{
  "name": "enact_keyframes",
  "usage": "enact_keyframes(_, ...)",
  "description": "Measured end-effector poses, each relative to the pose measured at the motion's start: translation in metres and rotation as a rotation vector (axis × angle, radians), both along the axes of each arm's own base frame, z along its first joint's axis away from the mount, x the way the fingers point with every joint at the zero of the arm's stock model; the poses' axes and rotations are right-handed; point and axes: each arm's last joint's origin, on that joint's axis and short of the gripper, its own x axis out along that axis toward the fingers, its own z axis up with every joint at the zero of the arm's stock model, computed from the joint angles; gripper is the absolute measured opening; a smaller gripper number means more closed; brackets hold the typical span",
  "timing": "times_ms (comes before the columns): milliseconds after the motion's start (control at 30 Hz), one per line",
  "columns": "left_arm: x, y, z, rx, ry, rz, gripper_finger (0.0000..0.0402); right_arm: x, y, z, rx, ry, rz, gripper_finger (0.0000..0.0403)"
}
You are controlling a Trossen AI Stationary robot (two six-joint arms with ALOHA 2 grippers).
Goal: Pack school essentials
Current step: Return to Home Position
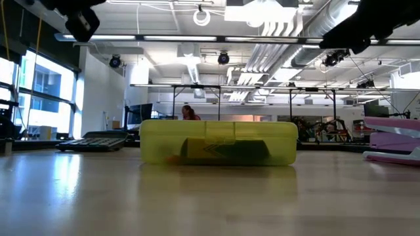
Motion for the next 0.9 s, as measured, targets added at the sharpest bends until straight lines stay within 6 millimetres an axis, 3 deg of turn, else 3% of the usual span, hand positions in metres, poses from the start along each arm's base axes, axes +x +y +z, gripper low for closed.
enact_keyframes(300, -0.008, -0.007, -0.061, 0.024, -0.090, -0.031, 0.0000, -0.005, 0.001, -0.001, -0.056, -0.008, 0.070, 0.0129)
enact_keyframes(700, -0.020, -0.002, -0.085, 0.100, -0.113, 0.050, 0.0000, -0.014, -0.016, -0.065, -0.041, -0.097, -0.002, 0.0129)
enact_keyframes(900, -0.024, 0.002, -0.106, 0.095, -0.080, 0.154, 0.0000, -0.022, -0.030, -0.075, -0.023, -0.161, -0.074, 0.0129)
